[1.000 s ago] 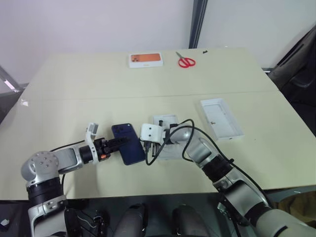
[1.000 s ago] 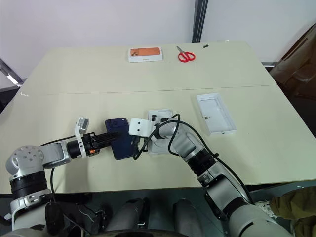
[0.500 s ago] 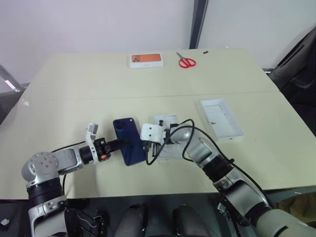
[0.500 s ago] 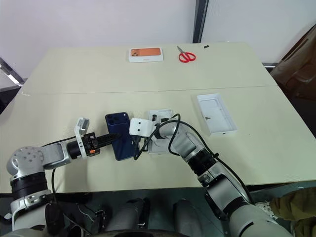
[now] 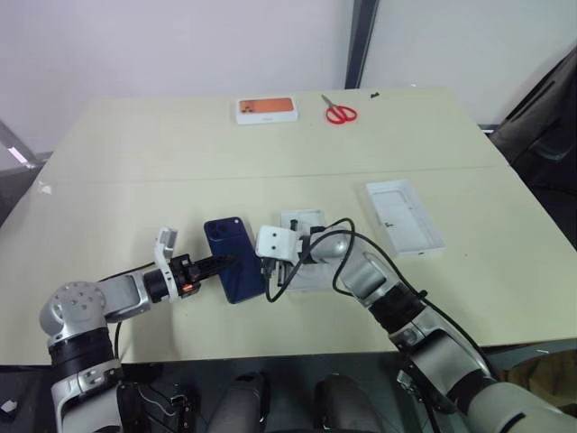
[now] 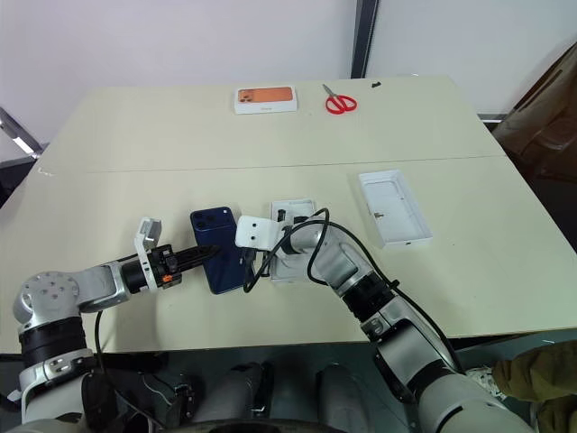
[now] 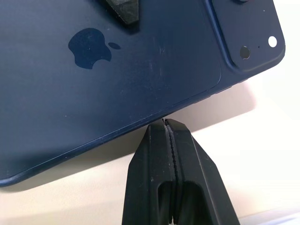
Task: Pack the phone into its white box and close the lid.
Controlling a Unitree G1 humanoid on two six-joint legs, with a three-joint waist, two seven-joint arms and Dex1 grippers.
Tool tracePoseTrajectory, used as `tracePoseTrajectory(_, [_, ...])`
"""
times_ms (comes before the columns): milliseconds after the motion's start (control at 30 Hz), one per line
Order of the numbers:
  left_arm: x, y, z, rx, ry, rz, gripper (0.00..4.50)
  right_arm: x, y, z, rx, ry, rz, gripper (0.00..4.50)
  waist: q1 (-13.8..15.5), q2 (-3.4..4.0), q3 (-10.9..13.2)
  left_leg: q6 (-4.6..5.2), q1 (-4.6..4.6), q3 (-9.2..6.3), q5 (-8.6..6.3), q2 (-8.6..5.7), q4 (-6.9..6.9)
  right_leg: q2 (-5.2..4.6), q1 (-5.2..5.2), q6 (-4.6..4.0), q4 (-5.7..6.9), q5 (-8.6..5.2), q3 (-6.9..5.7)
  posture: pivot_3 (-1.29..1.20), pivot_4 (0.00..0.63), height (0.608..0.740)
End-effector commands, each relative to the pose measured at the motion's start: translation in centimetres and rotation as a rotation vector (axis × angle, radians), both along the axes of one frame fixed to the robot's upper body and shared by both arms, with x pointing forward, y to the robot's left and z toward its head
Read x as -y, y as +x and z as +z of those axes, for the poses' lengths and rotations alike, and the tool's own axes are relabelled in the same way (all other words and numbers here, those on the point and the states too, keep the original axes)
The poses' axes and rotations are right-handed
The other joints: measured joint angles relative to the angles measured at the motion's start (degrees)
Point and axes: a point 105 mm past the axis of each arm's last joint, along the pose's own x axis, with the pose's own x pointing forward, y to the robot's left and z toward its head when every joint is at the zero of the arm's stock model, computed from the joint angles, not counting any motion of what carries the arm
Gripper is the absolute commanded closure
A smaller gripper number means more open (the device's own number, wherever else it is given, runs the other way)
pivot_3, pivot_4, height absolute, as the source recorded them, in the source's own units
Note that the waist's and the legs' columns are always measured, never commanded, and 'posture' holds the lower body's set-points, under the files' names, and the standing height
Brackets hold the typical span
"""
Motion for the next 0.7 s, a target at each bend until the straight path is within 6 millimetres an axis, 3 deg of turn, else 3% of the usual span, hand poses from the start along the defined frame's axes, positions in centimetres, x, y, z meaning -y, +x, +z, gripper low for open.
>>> tracePoseTrajectory(33, [-0.6, 0.4, 0.8, 0.031, 0.015, 0.014, 4.47, -0.6, 0.0, 2.1, 0.000, 0.106, -0.004, 4.50, 0.0, -0.02, 0.0, 0.00, 0.00, 0.00, 0.00, 0.00, 0.00, 0.00, 0.00, 0.00, 0.00, 0.00, 0.00, 0.00, 0.150, 0.734])
tracePoseTrajectory(133, [-1.7, 0.7, 2.1, 0.052, -0.060, 0.034, 4.47, -0.8, 0.0, 4.9, -0.119, 0.305, -0.032, 4.50, -0.1, -0.05, 0.1, 0.00, -0.01, 0.00, 0.00, 0.01, -0.02, 0.00, -0.02, -0.01, 0.00, 0.00, 0.00, 0.00, 0.150, 0.734])
tracePoseTrajectory(167, [-2.0, 0.7, 2.7, 0.064, -0.088, 0.030, 4.50, -0.5, -0.3, 5.8, -0.185, 0.374, -0.027, 4.24, -0.1, -0.10, 0.1, 0.00, -0.01, 0.00, 0.00, 0.01, -0.05, 0.01, -0.04, -0.01, 0.00, 0.00, 0.00, 0.00, 0.150, 0.734])
tracePoseTrajectory(233, [-2.2, 0.6, 3.5, 0.080, -0.115, 0.013, 4.50, 0.1, -0.6, 6.7, -0.246, 0.429, -0.012, 3.61, 0.0, -0.23, 0.2, 0.02, -0.05, -0.02, -0.01, 0.04, -0.11, 0.02, -0.10, -0.02, 0.01, 0.01, -0.01, 0.00, 0.150, 0.734])
tracePoseTrajectory(400, [-2.8, 0.6, 4.9, 0.111, -0.141, -0.007, 4.50, 3.2, -2.5, 6.7, -0.232, 0.380, 0.061, 1.09, 0.5, -0.26, 0.2, 0.03, -0.10, -0.02, -0.01, -0.01, -0.13, -0.04, -0.07, -0.02, -0.19, 0.01, -0.04, 0.00, 0.150, 0.734])
tracePoseTrajectory(700, [-2.0, 0.0, 5.0, 0.139, -0.079, -0.083, 4.50, 8.8, -6.2, 4.4, -0.156, 0.175, 0.185, 1.09, 0.2, -0.31, 0.3, 0.22, -0.14, 0.00, -0.12, 0.02, -0.19, -0.04, -0.02, -0.04, -0.36, 0.02, -0.01, 0.00, 0.150, 0.734])
